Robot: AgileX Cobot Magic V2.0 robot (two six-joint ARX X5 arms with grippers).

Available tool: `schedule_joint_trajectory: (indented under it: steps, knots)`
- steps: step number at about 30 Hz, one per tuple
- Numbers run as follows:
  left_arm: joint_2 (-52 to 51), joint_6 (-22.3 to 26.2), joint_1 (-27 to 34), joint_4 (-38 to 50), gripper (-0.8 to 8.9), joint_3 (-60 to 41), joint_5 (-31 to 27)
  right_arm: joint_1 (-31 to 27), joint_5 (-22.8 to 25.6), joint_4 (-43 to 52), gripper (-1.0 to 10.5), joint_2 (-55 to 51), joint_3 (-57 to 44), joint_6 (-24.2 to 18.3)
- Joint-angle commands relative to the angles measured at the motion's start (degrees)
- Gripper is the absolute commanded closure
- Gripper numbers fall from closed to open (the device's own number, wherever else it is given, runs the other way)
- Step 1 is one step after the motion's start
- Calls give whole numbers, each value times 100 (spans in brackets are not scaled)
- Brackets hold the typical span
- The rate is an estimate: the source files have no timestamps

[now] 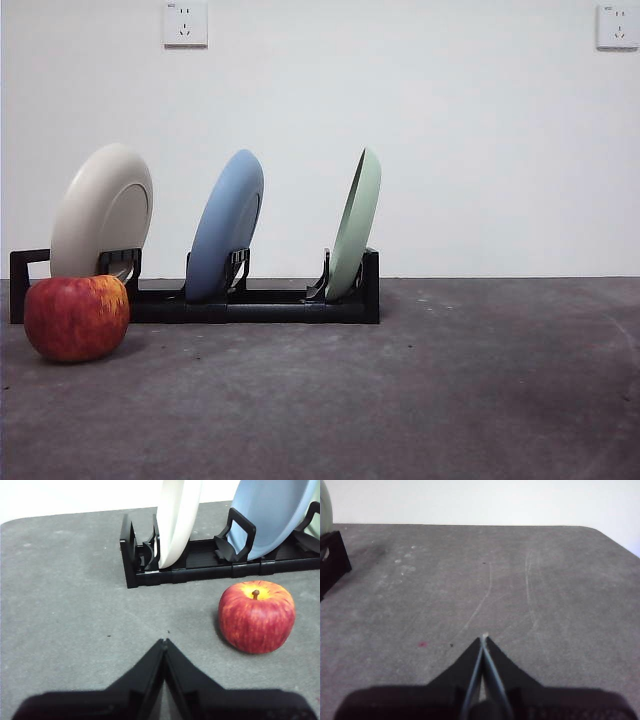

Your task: Take the blue plate from the plate rack,put the plate on the table,take the apple from the table,put the apple in the plate

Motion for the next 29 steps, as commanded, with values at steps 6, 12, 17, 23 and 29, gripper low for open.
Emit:
schedule_joint_trajectory:
  steps: [6, 12, 17, 23, 29]
  knots:
    - [2, -192, 7, 22, 817, -46, 55, -11, 2, 7, 955, -11, 66, 1589]
    - [26, -1506, 2, -146, 820, 564, 212, -11, 4, -13, 955, -7, 815, 2317]
    - [437, -1794, 13, -188, 820, 1438, 153, -11, -2, -203, 955, 278, 1762, 2566]
    - [1591, -1947, 13, -1016, 820, 2806, 201, -11, 0, -1460, 955, 1174, 3128, 2535]
    - [2828, -1954, 11, -2256, 818, 4306, 201, -11, 2, -2837, 947, 2177, 4336, 2096]
